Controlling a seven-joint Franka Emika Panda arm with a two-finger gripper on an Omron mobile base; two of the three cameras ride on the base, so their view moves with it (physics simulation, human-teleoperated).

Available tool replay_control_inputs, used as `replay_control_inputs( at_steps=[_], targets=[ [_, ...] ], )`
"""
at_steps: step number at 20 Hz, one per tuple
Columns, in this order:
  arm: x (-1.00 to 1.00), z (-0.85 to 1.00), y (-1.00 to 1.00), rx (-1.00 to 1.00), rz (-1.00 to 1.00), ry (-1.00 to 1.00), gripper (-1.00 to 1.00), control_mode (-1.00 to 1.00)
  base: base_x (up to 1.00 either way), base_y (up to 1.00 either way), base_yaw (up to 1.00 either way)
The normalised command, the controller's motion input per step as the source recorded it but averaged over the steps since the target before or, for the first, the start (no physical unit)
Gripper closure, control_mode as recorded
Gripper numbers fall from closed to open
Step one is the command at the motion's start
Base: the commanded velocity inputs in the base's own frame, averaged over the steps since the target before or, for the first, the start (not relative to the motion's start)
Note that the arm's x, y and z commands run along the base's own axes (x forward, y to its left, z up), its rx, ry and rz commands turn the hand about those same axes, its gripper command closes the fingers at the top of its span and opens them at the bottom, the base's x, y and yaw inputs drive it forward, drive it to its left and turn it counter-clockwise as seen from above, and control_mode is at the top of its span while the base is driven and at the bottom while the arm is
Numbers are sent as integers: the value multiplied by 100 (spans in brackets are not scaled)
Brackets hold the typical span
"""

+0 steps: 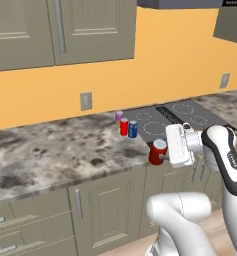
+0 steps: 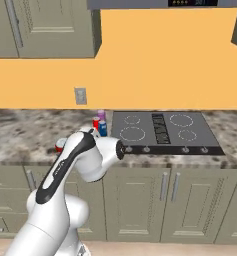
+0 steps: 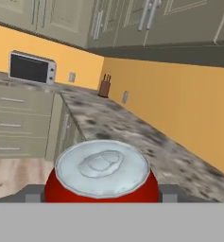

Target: Four empty soda cans are scattered around the kitchen. Gather all the cans and cluster them next to the stove for recycling.

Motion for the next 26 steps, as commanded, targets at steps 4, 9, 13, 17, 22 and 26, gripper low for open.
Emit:
replay_control_inputs(
  at_steps=[4,9,13,17,22,26],
  targets=[
    [0,0,0,0,0,0,100,100,54,-10,12],
    [0,0,0,0,0,0,100,100,44,-20,13],
    [0,0,0,0,0,0,100,100,20,-31,5],
    [0,0,0,0,0,0,100,100,2,-42,0],
    [0,0,0,0,0,0,100,100,11,-43,-6],
    [0,0,0,0,0,0,100,100,35,-6,-12]
  ],
)
